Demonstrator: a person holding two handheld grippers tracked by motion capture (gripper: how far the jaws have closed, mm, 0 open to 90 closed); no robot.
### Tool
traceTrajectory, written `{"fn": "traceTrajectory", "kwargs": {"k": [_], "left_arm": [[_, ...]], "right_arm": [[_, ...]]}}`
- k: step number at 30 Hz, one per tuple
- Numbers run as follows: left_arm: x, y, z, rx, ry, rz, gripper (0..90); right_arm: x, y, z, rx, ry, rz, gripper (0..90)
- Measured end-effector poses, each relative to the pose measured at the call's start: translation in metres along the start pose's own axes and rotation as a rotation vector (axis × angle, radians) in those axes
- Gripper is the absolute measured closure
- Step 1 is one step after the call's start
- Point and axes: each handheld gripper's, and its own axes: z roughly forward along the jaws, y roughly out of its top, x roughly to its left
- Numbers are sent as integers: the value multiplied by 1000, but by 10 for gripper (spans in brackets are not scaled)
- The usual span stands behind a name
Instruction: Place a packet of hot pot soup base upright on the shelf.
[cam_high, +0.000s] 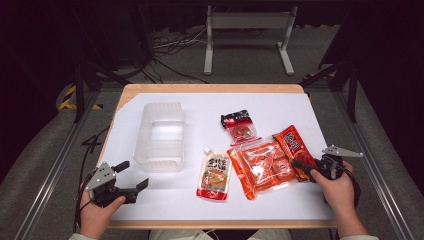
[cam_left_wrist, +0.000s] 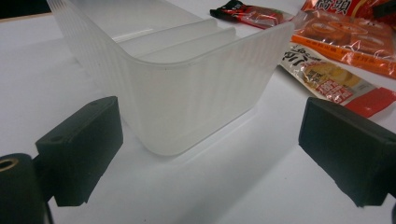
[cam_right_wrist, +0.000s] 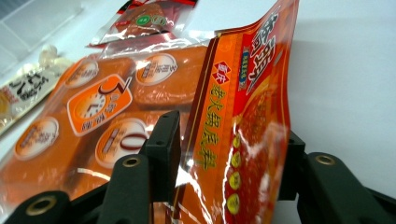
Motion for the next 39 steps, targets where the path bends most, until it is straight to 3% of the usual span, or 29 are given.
{"fn": "traceTrajectory", "kwargs": {"k": [2, 3, 9, 14, 17, 21, 26, 32, 39], "left_arm": [[0, 1, -3, -42, -43, -63, 59], [-1, 2, -4, -55, -44, -63, 59], [-4, 5, -3, -56, -19, 16, 44], [-6, 7, -3, -64, -19, 17, 45], [-8, 8, -4, -50, -17, 22, 52], [-13, 12, -4, 15, -5, 46, 94], [-20, 25, -7, 19, 10, 83, 126], [-27, 37, -7, 24, 20, 93, 140], [-34, 47, 0, 25, -6, 112, 144]], "right_arm": [[-2, 3, 5, 3, -2, 1, 546], [-3, 4, 8, 8, -7, -10, 556], [-3, 7, 14, 47, -29, -30, 742], [-4, 6, 13, 61, -47, -43, 828], [-6, 6, 12, 63, -33, -21, 895], [-5, 9, 9, 71, -42, -2, 900], [1, 18, 5, 77, -55, -31, 900], [7, 33, -9, 24, -16, -14, 900], [18, 49, -23, -18, 27, -15, 900]]}}
